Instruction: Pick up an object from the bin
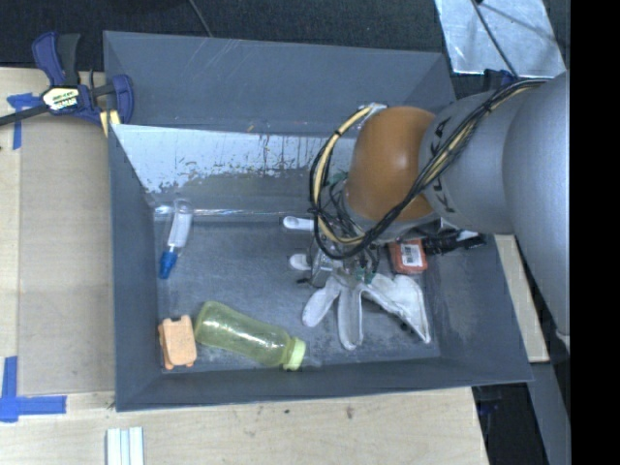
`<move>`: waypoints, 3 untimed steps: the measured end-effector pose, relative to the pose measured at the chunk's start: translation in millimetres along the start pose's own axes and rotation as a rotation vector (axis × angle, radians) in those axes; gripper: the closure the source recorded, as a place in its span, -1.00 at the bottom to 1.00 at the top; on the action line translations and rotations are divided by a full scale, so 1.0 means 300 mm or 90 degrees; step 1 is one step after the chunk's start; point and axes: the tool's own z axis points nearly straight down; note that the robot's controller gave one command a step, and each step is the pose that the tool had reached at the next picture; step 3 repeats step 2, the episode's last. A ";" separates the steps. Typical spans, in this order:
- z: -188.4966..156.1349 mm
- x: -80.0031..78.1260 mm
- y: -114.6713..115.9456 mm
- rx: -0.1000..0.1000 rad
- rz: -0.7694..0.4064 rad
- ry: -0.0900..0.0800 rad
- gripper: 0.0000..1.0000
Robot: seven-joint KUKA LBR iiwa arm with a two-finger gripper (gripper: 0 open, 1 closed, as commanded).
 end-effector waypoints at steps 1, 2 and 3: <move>0.000 0.000 0.000 0.000 0.000 0.000 1.00; -0.126 -0.007 -0.006 0.002 0.004 0.007 1.00; -0.126 -0.007 -0.006 0.002 0.004 0.007 1.00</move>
Offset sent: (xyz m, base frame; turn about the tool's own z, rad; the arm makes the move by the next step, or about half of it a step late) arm 0.0143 -0.0059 0.1297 0.0246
